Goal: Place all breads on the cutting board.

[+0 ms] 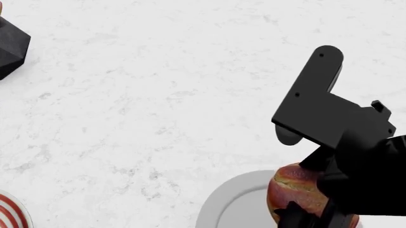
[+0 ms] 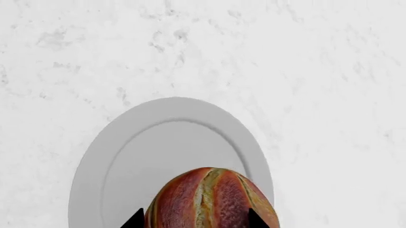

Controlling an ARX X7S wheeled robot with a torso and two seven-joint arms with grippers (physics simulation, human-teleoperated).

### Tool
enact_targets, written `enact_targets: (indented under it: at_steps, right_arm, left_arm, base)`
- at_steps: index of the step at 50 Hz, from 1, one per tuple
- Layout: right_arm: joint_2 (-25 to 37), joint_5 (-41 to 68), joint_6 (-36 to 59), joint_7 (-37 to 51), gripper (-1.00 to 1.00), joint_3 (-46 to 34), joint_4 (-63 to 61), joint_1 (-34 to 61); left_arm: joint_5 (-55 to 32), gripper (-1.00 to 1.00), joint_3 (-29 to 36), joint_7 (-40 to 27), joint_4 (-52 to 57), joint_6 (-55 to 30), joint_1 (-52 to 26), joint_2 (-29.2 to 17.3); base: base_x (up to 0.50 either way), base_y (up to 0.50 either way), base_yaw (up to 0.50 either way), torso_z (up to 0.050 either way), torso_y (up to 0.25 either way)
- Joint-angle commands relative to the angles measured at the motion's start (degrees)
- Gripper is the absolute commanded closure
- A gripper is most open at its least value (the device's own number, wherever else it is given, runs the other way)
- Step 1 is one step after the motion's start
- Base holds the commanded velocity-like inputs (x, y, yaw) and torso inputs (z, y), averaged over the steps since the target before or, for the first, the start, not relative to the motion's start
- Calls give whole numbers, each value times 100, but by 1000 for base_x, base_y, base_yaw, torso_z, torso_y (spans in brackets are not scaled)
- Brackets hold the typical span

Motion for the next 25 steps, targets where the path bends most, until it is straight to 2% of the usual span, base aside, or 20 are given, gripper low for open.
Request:
enact_targets:
  at_steps: [1,10,16,25]
  right_arm:
    - [-22,-230,-102,-53,100,-2,61,48]
    - [9,-317,-171,-119,100,-38,61,19]
    - [29,-345,-193,-120,100,-31,52,29]
    - [-35,-300,-265,-5,100,-22,96,-88]
  left_arm:
    - [381,-100,259,100,-75,6,-47,28]
    - [446,-100,246,-48,-360,78,69,204]
    - [357,-100,208,-349,-614,294,471,285]
    - [396,-100,346,-304,-555,293,539,295]
  base:
    - [0,0,0,0,0]
    - [0,0,0,0,0]
    - [0,0,0,0,0]
    - [0,0,0,0,0]
